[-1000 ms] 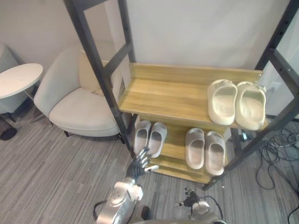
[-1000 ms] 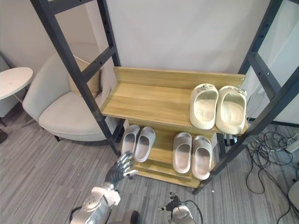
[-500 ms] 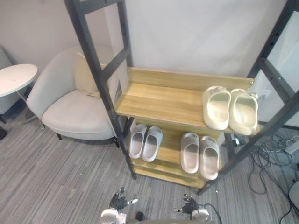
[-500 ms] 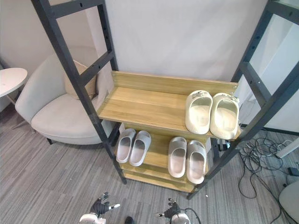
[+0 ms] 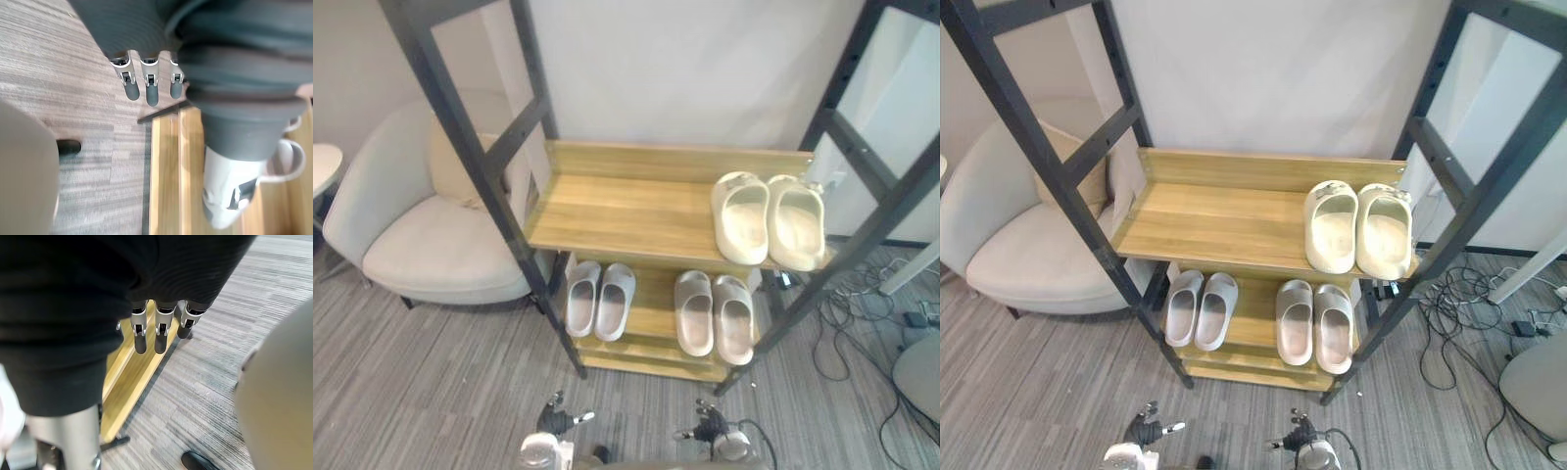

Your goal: Organize the slippers on the shoe rack

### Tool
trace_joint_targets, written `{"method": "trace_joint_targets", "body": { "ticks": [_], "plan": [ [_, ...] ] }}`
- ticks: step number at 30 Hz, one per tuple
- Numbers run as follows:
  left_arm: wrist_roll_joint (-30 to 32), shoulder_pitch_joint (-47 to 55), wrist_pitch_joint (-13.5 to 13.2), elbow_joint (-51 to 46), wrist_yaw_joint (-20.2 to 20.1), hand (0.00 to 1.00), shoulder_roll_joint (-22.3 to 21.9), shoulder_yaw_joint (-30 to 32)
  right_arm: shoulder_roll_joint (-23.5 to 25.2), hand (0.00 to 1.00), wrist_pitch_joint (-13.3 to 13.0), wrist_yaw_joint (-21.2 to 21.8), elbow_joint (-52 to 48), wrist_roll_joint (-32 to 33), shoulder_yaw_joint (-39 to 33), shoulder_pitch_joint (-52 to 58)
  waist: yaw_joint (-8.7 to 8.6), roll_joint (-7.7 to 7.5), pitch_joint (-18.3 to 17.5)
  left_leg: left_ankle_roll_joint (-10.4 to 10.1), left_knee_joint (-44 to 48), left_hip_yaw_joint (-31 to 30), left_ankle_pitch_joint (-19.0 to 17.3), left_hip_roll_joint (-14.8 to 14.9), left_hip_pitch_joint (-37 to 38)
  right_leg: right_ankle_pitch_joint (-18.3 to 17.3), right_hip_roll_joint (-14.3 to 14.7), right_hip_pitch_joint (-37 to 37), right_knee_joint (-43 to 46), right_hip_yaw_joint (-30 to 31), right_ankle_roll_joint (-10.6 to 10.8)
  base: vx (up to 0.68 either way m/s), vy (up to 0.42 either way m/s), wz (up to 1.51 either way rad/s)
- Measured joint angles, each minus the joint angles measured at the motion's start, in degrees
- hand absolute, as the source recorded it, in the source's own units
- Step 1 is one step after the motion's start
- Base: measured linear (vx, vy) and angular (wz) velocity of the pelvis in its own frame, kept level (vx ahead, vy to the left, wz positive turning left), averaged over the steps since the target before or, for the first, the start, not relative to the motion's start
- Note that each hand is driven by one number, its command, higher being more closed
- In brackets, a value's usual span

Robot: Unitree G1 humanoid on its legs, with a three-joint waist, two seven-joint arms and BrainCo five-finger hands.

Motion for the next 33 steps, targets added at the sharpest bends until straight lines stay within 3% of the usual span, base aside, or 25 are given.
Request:
{"method": "trace_joint_targets", "body": {
  "ticks": [2,7,9,11,12,13,15,16,18,21,23,24,25,26,28,30,33],
  "plan": [
    [-0.8,-0.5,0.0,-0.3,0.1,0.00,0.7,0.0,-0.7,0.00,0.1,0.3,-1.0,-0.1,0.9,-0.2,0.09,-0.80,0.4,0.0,0.3,-1.9,0.6,-0.7,-1.8,-1.0,0.4,0.4,-3.3,2.5,1.6,0.00,-0.009,0.66],
    [-2.5,-1.8,0.0,-0.3,0.1,0.00,0.7,-0.1,-4.7,0.00,-1.0,1.9,-3.3,2.6,0.1,-2.0,0.36,0.86,1.6,-1.0,5.4,-7.7,0.7,0.6,-9.7,3.6,3.9,3.4,-13.1,-4.9,0.6,0.00,-0.065,0.66],
    [-3.1,-2.6,-0.1,-0.4,0.1,0.00,0.2,-0.2,-6.0,0.00,-0.9,1.8,-5.0,2.7,0.2,-3.4,0.54,1.70,3.1,-1.1,8.2,-7.4,0.8,0.4,-12.0,4.5,4.5,5.0,-15.0,-8.1,0.5,-0.04,-0.049,0.78],
    [-3.2,-2.5,-0.2,-1.5,0.1,0.00,0.0,-0.5,-6.6,0.00,-1.0,1.6,-7.3,2.6,0.1,-4.0,0.61,2.14,3.5,0.4,9.1,-2.9,2.8,0.6,-13.9,4.4,4.5,5.2,-15.0,-10.5,0.1,-0.07,0.002,0.60],
    [-3.2,-2.8,-0.1,-1.8,0.1,0.00,-0.3,-0.3,-6.6,0.00,-1.1,1.5,-8.5,2.3,0.0,-4.0,0.73,2.16,4.0,1.7,10.3,3.4,0.8,1.9,-14.5,4.5,4.0,4.7,-15.2,-12.7,-0.6,-0.08,0.086,0.45],
    [-3.0,-2.8,0.0,-1.8,0.1,0.00,-0.6,0.2,-6.2,0.00,-1.2,1.3,-9.1,2.3,-0.7,-4.1,0.85,2.62,4.1,4.0,20.7,12.1,-5.8,4.4,-17.0,4.0,3.8,4.2,-13.6,-14.0,-0.9,-0.03,0.097,0.40],
    [-2.9,-2.2,0.0,-1.9,0.1,0.00,-1.5,1.0,-5.6,0.00,-1.2,1.2,-9.2,2.2,-2.2,-3.6,0.41,3.82,4.0,5.0,28.3,19.5,-10.5,7.1,-17.8,2.0,3.6,4.3,-9.9,-16.1,0.3,0.08,0.090,0.74],
    [-2.8,-2.5,0.0,-2.0,0.1,0.00,-1.5,1.2,-5.4,0.00,-1.0,1.1,-8.9,2.2,-3.1,-3.0,0.05,3.95,4.3,5.3,27.5,19.8,-10.6,6.2,-17.7,0.7,3.1,4.3,-8.2,-17.0,1.0,0.05,0.085,1.07],
    [-2.2,-2.7,-0.1,-2.2,0.1,0.00,-1.4,1.2,-4.3,0.00,-1.0,1.2,-8.6,2.2,-3.9,-2.3,0.00,2.74,4.8,6.2,20.9,16.9,-9.7,3.0,-15.8,0.0,2.2,4.3,-8.6,-19.0,1.1,-0.04,0.071,0.85],
    [-1.9,-2.5,0.1,-0.7,0.1,0.00,-1.0,1.5,-4.1,0.00,-1.0,1.2,-7.5,2.2,-4.5,-1.9,-0.08,2.20,5.0,7.3,11.8,14.5,-5.1,-1.4,-11.7,0.0,1.6,4.9,-9.3,-16.3,0.7,-0.05,0.069,0.56],
    [-1.8,-2.5,0.0,-0.9,0.1,0.00,-1.0,1.9,-3.7,0.00,-1.0,1.2,-5.0,2.2,-4.2,-3.0,0.30,1.73,5.2,7.4,11.7,14.0,-6.4,-2.7,-11.1,-2.5,-1.2,3.8,-3.9,-16.1,1.5,-0.03,0.078,0.20],
    [-1.8,-2.5,0.0,-0.9,0.0,0.00,-0.7,2.1,-3.1,0.00,-0.9,1.3,-4.0,2.2,-4.0,-3.6,0.32,0.95,5.1,7.9,11.6,13.9,-6.7,-3.8,-10.5,-3.9,-3.4,3.0,1.2,-15.5,2.3,-0.02,0.096,0.14],
    [-1.8,-2.5,0.0,-0.4,0.1,0.00,-0.4,2.0,-2.7,0.00,-1.0,1.3,-3.7,2.1,-4.0,-3.7,-0.10,0.62,5.1,7.9,11.4,12.8,-6.6,-4.9,-9.4,-4.4,-6.4,0.8,9.6,-13.9,1.8,-0.02,0.129,0.37],
    [-1.8,-2.5,0.1,0.2,0.1,0.00,-0.2,1.4,-2.3,0.00,-0.9,1.3,-3.7,2.1,-4.0,-3.4,-0.84,0.85,5.1,8.0,11.2,11.2,-6.6,-5.0,-8.6,-4.2,-7.0,-1.7,15.0,-10.9,0.5,0.01,0.096,0.58],
    [-1.7,-2.3,0.2,0.4,0.1,0.00,0.4,0.4,-1.8,0.00,-1.0,1.4,-3.7,2.1,-4.1,-2.6,-1.89,0.94,5.0,7.9,10.8,8.0,-6.5,-5.0,-7.8,-5.3,-4.9,-2.9,16.5,-5.0,0.5,0.03,0.012,0.83],
    [-1.4,-2.1,0.2,0.3,0.1,0.00,0.7,0.0,-1.8,0.00,-1.0,1.4,-3.5,2.1,-4.3,-0.9,-1.89,0.58,4.4,6.7,8.4,4.3,-5.7,-5.0,-6.5,-6.0,-0.9,-5.4,12.6,3.5,2.0,0.05,-0.039,0.95],
    [-0.7,-1.9,0.1,0.6,0.0,0.00,1.1,0.1,-1.7,0.00,-1.0,1.2,-2.6,2.2,-4.4,-0.3,-1.99,-0.10,3.9,5.3,6.8,2.4,-4.8,-5.5,-5.7,-3.7,1.3,-5.7,4.0,6.5,1.5,0.08,-0.114,0.70]
  ]
}}
